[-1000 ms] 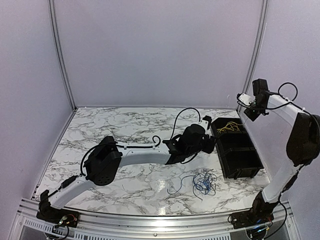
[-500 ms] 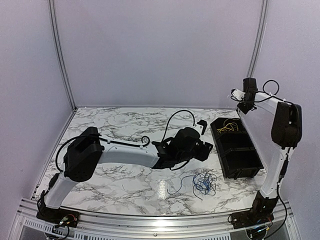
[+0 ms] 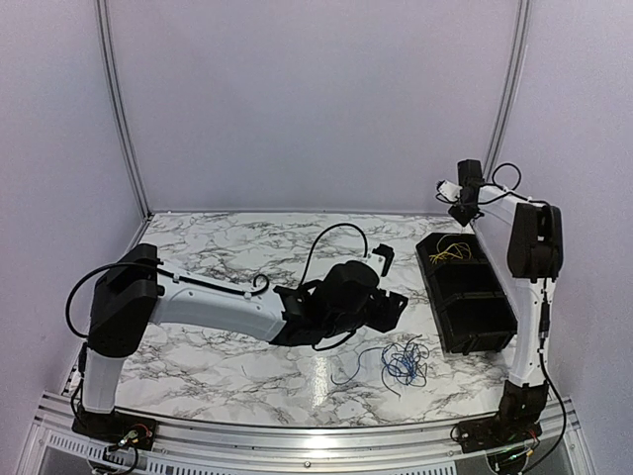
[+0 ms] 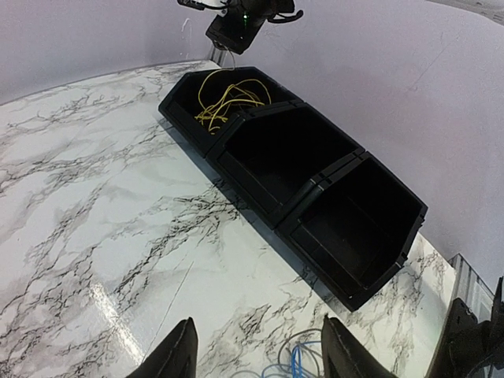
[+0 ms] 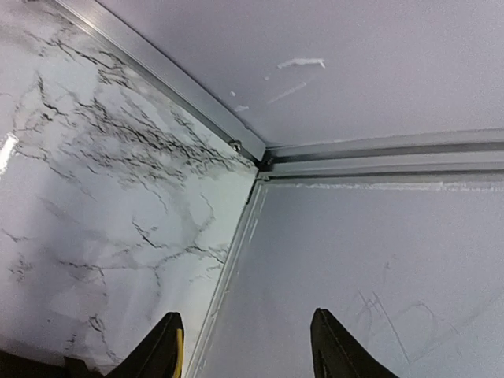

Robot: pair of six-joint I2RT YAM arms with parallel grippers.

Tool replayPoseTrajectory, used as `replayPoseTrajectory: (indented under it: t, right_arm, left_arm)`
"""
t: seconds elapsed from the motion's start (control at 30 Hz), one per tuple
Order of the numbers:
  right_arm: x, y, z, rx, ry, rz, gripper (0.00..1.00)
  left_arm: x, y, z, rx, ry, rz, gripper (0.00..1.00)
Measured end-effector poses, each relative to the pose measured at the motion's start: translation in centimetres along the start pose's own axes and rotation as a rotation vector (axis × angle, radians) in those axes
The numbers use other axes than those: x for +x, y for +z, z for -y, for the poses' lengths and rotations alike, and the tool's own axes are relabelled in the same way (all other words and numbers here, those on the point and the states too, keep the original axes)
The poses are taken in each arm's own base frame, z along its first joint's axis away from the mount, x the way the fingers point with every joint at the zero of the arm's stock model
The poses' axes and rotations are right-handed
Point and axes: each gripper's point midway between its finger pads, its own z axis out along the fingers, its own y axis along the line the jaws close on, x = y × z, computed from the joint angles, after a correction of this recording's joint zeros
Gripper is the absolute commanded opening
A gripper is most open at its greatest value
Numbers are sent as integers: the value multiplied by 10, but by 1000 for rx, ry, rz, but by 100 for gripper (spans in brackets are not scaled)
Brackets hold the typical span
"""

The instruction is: Untangle the cables

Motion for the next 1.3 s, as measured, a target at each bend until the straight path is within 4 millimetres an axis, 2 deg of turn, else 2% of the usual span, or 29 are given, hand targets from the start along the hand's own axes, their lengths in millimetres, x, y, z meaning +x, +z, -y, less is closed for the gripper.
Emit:
replayPoseTrajectory:
  t: [0.1,0.27,0.4,0.53,0.7,0.77,0.9,1.0,1.03,1.1,1.17,1.23,1.3]
  right_arm:
    - [-21,0,-21,-14,-30,30,60]
    - [-82,-10,-64,-38,-87,140,64]
    - [-122,-21,-94,-75,-93,229,71]
    - [-159,-45,-127,-201,-67,347,76]
    - [-189,-86,-150,-384,-10,474,75]
    - [-195,-106,-148,-439,19,504,75]
    - [-202,-152,-122,-480,57,567,73]
    - [-199,-195,-99,-516,57,614,72]
    - [-194,-216,-90,-547,56,637,72]
    - [-184,-231,-77,-563,62,652,67]
    - [-167,-241,-67,-572,58,644,57]
    - [-148,-242,-61,-562,38,614,46]
    - [-129,-234,-58,-539,9,561,41]
  left_arm:
    - [7,-6,-7,-19,-5,-13,57]
    - [19,-17,-18,-52,-17,-34,58]
    - [19,-30,-24,-73,-25,-30,59]
    - [9,-43,-27,-89,-37,-5,62]
    - [1,-50,-32,-119,-52,23,64]
    - [0,-50,-34,-128,-54,27,64]
    - [2,-50,-36,-137,-67,27,64]
    - [6,-53,-39,-141,-74,21,65]
    - [8,-54,-40,-144,-77,18,65]
    - [11,-59,-44,-151,-82,13,65]
    - [13,-64,-47,-157,-85,9,65]
    - [12,-70,-49,-158,-88,9,65]
    - [10,-74,-50,-155,-93,12,65]
